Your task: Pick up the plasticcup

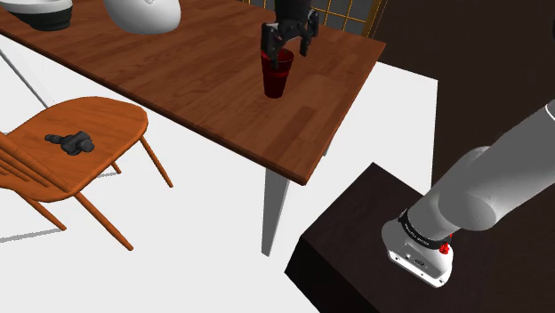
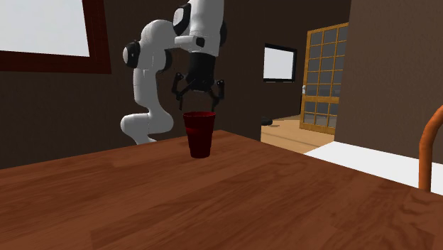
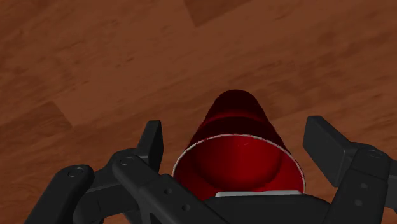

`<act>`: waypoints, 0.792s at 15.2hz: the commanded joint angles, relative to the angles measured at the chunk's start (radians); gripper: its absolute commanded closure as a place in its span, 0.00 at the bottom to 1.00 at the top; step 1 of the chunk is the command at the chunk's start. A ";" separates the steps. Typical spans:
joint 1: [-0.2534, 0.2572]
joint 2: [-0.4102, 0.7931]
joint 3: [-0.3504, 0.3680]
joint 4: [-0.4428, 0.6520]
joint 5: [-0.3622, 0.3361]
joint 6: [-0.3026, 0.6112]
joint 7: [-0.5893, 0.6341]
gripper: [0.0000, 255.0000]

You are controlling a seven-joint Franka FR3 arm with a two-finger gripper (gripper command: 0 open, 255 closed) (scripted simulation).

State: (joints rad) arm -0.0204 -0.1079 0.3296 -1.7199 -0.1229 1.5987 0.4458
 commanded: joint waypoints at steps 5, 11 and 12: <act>0.046 0.230 0.049 0.267 -0.104 -0.079 0.127 0.00; 0.038 0.210 0.046 0.160 -0.097 0.008 0.137 0.00; 0.038 0.208 0.045 0.151 -0.096 0.016 0.138 0.00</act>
State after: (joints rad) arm 0.0185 0.1028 0.3755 -1.5542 -0.2201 1.6019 0.5823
